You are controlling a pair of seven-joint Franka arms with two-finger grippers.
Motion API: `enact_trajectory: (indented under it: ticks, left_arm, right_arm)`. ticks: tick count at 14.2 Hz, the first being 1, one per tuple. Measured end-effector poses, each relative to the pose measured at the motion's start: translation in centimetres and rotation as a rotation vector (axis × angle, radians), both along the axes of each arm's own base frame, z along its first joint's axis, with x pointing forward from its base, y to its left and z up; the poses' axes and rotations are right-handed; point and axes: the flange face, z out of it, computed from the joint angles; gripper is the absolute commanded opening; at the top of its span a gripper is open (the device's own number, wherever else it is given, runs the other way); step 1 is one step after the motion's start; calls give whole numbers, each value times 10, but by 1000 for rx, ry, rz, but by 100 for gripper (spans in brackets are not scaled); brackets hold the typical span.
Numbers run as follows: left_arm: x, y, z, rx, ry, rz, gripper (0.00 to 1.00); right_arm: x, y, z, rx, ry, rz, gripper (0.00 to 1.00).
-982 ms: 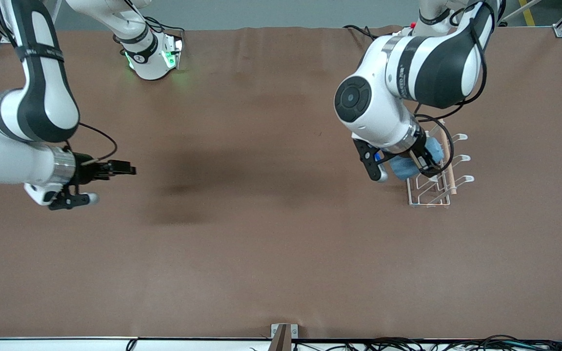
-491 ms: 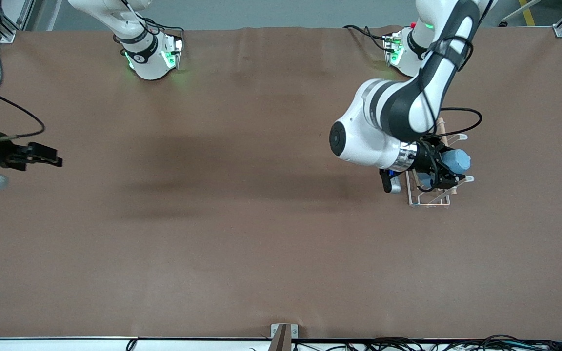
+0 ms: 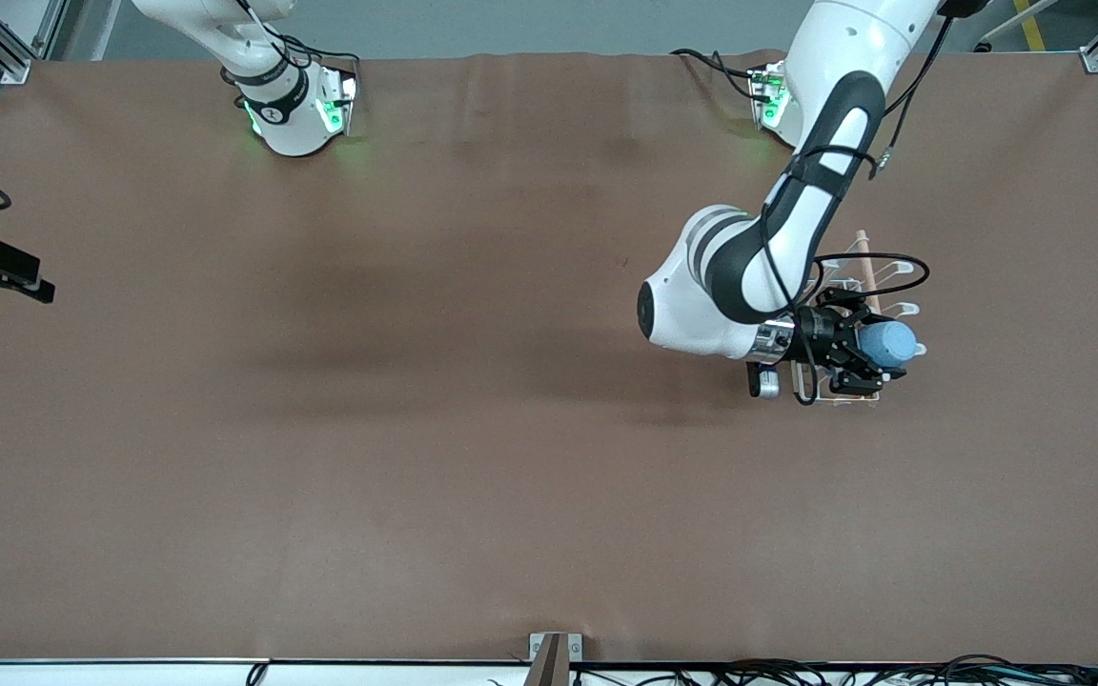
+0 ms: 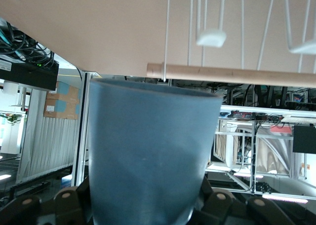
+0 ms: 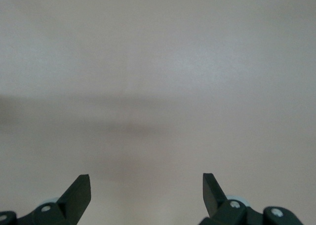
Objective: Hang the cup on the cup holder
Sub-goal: 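Lower the cup onto a holder hook with the left gripper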
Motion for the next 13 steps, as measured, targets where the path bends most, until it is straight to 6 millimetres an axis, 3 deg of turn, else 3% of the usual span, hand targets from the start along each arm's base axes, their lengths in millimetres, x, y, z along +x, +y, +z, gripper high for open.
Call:
enact_trajectory:
  ticks: [5, 8, 13]
  left_arm:
    - [-4, 3, -14, 37, 28, 17, 32]
    - [-9, 3, -36, 66, 57, 23, 35]
    - [-10, 4, -52, 89, 71, 19, 36]
  right_arm:
    - [-39, 2, 28, -49, -20, -41, 100]
    - [-65, -2, 33, -44, -29, -70, 100]
    - [-66, -29, 43, -48, -68, -133, 100]
